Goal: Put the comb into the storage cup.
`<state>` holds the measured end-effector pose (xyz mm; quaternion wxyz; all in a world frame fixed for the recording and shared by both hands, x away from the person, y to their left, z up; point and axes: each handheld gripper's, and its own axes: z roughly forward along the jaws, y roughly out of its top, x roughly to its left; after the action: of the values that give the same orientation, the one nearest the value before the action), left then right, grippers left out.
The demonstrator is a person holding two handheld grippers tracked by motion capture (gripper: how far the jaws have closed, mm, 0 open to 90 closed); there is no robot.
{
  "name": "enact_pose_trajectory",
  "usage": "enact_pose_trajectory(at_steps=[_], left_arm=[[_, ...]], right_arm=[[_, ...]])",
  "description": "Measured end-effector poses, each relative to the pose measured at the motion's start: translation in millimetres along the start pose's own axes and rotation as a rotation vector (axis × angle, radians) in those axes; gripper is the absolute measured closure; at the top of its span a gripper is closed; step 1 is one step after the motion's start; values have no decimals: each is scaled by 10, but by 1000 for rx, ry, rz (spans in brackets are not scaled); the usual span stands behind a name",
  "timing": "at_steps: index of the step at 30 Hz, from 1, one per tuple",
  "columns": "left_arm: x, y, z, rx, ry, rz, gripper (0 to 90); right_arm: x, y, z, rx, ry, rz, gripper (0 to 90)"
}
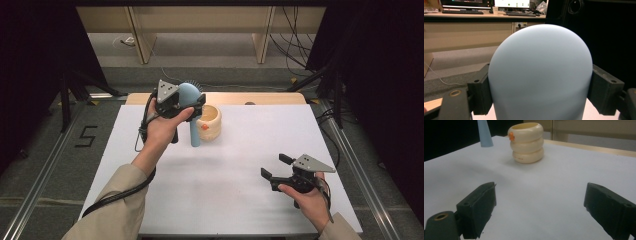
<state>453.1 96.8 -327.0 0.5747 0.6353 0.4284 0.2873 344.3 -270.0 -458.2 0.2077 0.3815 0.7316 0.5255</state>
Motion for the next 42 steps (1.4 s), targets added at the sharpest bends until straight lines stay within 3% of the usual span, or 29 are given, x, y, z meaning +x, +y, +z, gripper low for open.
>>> enact_pose_trajectory(at_steps=[42], left_arm=[[47, 126, 184, -17, 28, -1, 197]], right_arm=[[-30, -49, -5, 3, -6, -1, 127]])
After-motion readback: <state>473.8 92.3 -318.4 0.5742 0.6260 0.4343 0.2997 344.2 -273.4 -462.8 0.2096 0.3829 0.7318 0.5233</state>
